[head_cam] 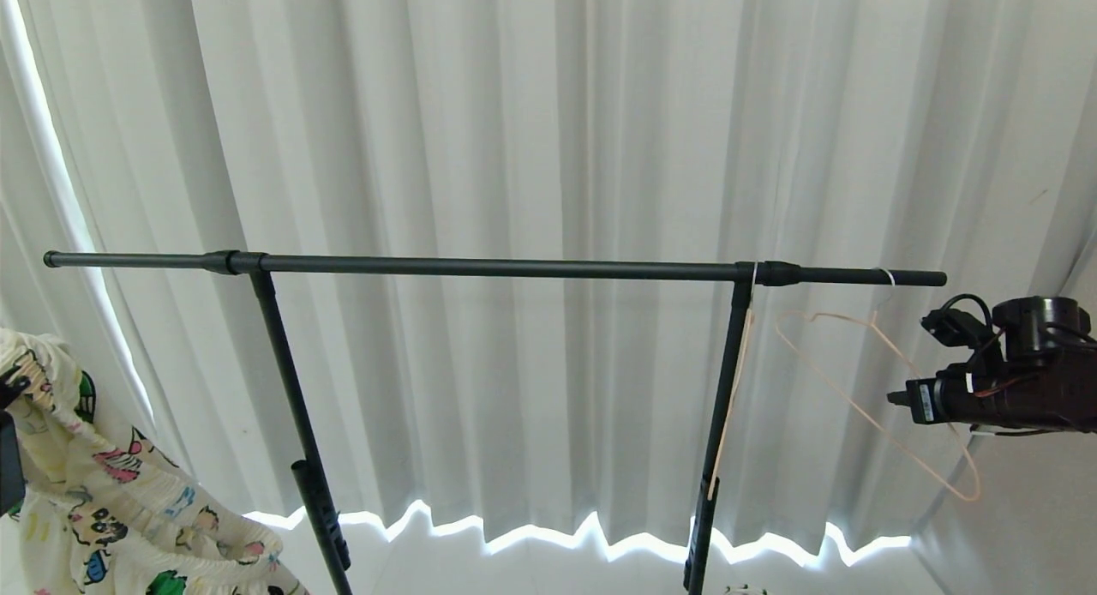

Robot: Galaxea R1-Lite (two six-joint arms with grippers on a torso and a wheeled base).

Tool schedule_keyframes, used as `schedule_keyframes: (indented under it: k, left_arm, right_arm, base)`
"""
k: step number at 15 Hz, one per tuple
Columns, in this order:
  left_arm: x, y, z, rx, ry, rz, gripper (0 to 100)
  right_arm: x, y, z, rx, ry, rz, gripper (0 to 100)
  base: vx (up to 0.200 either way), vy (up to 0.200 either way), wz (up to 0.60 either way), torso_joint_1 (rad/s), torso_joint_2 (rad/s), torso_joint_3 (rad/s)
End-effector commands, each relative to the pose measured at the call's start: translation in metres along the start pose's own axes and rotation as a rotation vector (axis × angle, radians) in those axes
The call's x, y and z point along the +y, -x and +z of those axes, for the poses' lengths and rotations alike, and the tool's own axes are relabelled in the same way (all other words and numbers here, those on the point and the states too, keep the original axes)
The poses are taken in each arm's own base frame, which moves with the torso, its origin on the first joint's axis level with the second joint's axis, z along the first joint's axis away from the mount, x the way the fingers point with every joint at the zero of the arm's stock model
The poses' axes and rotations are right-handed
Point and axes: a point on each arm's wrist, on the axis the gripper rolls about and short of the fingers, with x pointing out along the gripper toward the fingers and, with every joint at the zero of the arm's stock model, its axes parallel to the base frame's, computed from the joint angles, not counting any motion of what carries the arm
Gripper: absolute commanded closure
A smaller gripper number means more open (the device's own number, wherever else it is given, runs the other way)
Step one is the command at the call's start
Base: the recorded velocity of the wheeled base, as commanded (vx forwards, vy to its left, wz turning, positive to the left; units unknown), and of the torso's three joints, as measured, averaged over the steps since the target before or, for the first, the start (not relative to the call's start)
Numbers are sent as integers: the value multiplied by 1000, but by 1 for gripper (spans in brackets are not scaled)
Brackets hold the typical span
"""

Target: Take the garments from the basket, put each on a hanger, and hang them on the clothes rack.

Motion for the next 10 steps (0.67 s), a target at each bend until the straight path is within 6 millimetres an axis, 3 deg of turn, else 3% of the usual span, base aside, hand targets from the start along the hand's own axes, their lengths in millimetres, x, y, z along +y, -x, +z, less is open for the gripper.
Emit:
schedule_keyframes:
  k: [1, 6, 10]
  left_arm:
    - [0, 0, 0, 0, 1, 1, 100]
    - [1, 0, 1, -4, 4, 2, 100]
    - [-1, 0, -2, 5, 7, -2, 100]
  right_arm:
    - [0, 2, 4, -13, 5, -2, 100]
    - [0, 4, 12, -78, 18, -15, 100]
    - [6, 22, 23, -127, 31, -22, 100]
  base:
    - [0, 0, 0, 0, 0, 0]
    - [0, 0, 0, 0, 0, 0]
    - [0, 0, 0, 0, 0, 0]
